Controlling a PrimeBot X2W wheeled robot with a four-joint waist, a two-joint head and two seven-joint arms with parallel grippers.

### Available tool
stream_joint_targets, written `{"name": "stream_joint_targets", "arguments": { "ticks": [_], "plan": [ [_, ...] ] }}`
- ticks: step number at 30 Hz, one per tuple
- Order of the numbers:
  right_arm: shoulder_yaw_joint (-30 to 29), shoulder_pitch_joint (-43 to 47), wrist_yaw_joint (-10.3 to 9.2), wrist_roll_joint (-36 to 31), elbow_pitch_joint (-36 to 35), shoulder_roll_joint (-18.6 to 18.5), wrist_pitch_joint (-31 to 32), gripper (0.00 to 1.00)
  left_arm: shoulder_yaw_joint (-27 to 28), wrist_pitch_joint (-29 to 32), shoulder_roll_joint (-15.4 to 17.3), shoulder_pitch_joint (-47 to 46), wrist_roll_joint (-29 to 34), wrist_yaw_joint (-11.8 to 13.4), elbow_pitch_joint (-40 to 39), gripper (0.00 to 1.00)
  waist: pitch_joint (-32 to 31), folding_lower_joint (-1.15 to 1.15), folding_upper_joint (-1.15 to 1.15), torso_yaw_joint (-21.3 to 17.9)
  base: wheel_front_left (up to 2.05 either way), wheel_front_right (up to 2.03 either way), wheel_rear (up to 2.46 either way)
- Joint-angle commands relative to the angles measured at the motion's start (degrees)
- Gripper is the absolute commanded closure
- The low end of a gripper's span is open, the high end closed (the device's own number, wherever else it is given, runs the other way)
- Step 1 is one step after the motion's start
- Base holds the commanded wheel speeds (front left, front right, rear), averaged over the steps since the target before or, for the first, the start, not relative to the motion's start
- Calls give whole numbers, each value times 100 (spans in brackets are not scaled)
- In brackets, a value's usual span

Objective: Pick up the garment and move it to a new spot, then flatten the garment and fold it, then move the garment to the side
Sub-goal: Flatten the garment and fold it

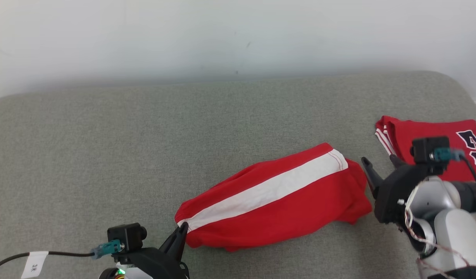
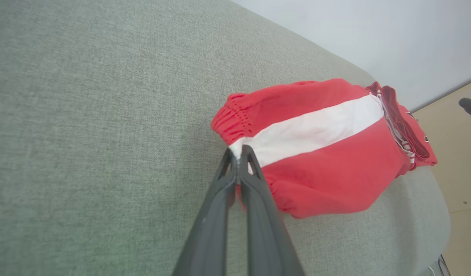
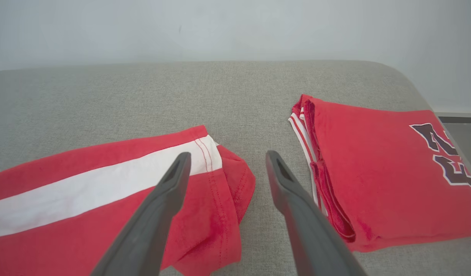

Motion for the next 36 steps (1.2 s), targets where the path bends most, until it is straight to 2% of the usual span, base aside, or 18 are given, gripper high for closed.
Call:
{"name": "stream_joint_targets", "arguments": {
  "ticks": [1,6,13,14,16,17,18,24,28,29,30,31,32,36],
  "plan": [
    [2,-114,-10,9,78,-43,165,0,-14,-35,15,-89,25,-31,-6,100,62,0,0,61,0,0,0],
    [103,-808,-11,206,721,-265,804,0,-77,-37,18,-164,87,-55,32,100,251,0,0,214,0,0,0],
    [338,-1493,-11,318,1739,-432,864,1,-170,-84,-47,-331,136,-94,100,100,474,0,0,388,0,0,0],
    [389,-1543,-11,339,1853,-451,868,6,-186,-90,-55,-362,143,-105,112,100,497,0,0,409,0,0,0],
    [492,-1630,-11,420,2048,-483,849,27,-207,-106,-75,-374,148,-118,133,100,528,0,0,438,0,0,0],
    [538,-1680,-11,472,2136,-495,861,31,-215,-113,-80,-386,144,-125,145,100,543,0,0,449,0,0,0],
    [577,-1728,-11,505,2212,-518,874,50,-219,-125,-82,-402,140,-134,156,100,549,0,0,455,0,0,0],
    [724,-1796,-11,621,2436,-607,725,69,-225,-159,-84,-424,98,-144,224,100,537,0,0,462,0,0,0],
    [803,-1789,-11,684,2559,-672,673,96,-204,-181,-72,-424,69,-122,253,100,485,0,0,445,0,0,0],
    [803,-1791,-11,700,2586,-675,662,97,-197,-175,-67,-421,68,-109,252,100,473,0,0,443,0,0,0],
    [806,-1794,-11,730,2594,-665,636,87,-191,-181,-59,-416,66,-101,247,100,465,0,0,442,0,0,0],
    [821,-1798,-11,770,2597,-648,595,65,-189,-183,-53,-411,64,-94,236,100,460,0,0,444,0,0,0],
    [832,-1801,-11,803,2613,-634,563,0,-190,-183,-45,-406,62,-95,225,100,457,0,0,446,0,0,0],
    [840,-1857,-11,1000,2666,-552,465,0,-205,-166,-24,-389,63,-61,193,100,465,0,0,472,0,0,0]
  ]
}}
